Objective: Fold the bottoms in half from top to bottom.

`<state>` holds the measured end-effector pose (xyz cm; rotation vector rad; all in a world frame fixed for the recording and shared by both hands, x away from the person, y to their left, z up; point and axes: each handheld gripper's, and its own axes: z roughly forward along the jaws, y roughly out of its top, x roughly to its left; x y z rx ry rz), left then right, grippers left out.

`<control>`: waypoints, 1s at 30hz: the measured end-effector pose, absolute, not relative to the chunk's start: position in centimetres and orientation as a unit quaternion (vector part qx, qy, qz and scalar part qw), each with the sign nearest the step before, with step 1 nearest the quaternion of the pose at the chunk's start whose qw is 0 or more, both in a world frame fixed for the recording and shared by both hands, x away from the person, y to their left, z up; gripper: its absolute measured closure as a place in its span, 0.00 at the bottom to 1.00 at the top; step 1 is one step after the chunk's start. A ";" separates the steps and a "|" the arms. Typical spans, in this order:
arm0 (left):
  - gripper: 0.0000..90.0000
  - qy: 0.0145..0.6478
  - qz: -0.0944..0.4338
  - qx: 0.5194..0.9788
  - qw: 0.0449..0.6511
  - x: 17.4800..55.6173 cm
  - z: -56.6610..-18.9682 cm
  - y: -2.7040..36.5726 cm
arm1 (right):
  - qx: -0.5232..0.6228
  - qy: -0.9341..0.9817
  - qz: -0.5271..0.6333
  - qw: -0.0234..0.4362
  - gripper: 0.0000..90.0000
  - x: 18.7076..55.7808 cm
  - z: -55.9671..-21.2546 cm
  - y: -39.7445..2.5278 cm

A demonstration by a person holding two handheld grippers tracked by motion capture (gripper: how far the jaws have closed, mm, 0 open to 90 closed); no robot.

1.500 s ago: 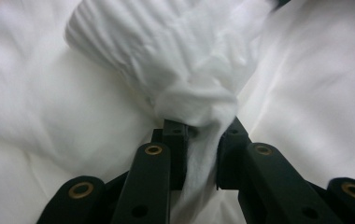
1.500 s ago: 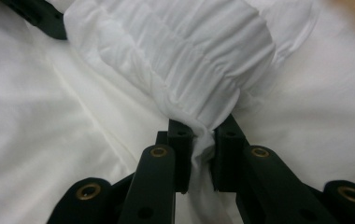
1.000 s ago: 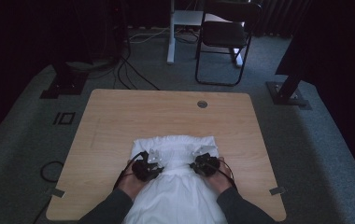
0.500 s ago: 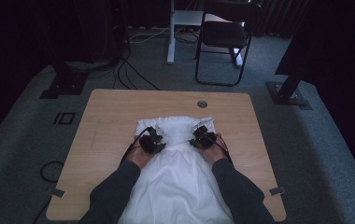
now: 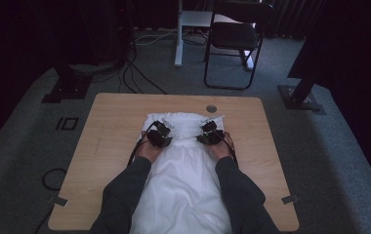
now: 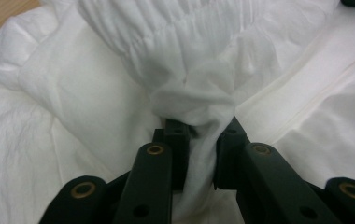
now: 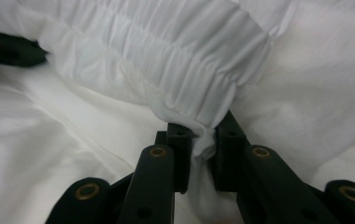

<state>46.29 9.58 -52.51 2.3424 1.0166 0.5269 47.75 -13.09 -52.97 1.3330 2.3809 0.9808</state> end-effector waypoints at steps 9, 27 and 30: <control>0.90 0.370 0.184 0.809 0.418 43.2 -44.6 11.9 | 0.397 0.797 0.417 0.180 0.89 44.7 -45.5 -14.9; 0.90 0.275 0.186 0.836 0.438 33.3 -40.8 13.0 | 0.300 0.814 0.449 0.212 0.89 34.9 -40.6 -16.5; 0.90 0.281 0.153 0.845 0.429 31.7 -43.5 13.1 | 0.295 0.829 0.436 0.190 0.89 33.5 -43.2 -16.5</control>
